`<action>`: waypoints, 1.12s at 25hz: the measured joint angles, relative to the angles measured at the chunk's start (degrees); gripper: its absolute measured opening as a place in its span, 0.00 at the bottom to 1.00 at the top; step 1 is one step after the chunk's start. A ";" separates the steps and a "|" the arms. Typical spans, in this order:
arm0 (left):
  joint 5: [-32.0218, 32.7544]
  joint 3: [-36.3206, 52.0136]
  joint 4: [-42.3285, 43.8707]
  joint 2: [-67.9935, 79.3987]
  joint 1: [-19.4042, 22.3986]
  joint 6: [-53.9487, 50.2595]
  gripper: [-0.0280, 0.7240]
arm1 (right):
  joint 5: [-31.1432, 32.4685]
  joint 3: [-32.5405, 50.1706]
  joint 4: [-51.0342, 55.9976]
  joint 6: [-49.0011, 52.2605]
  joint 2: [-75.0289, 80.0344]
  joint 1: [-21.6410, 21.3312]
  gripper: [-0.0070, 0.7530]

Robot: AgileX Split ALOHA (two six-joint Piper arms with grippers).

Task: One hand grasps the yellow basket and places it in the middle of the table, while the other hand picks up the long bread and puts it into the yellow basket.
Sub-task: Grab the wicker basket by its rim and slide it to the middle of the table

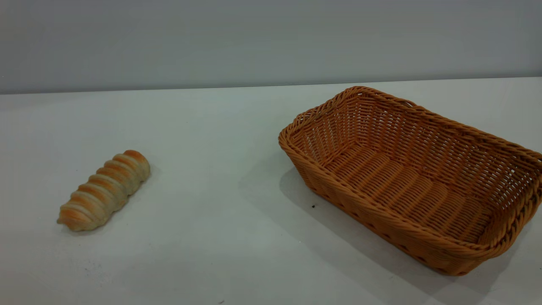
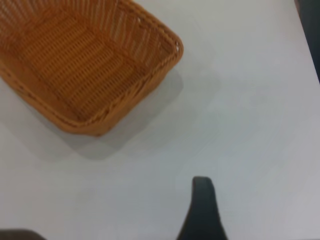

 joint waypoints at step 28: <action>-35.12 -1.07 -2.67 34.95 -1.87 -2.98 0.74 | -26.88 -0.05 0.34 9.59 35.42 7.91 0.74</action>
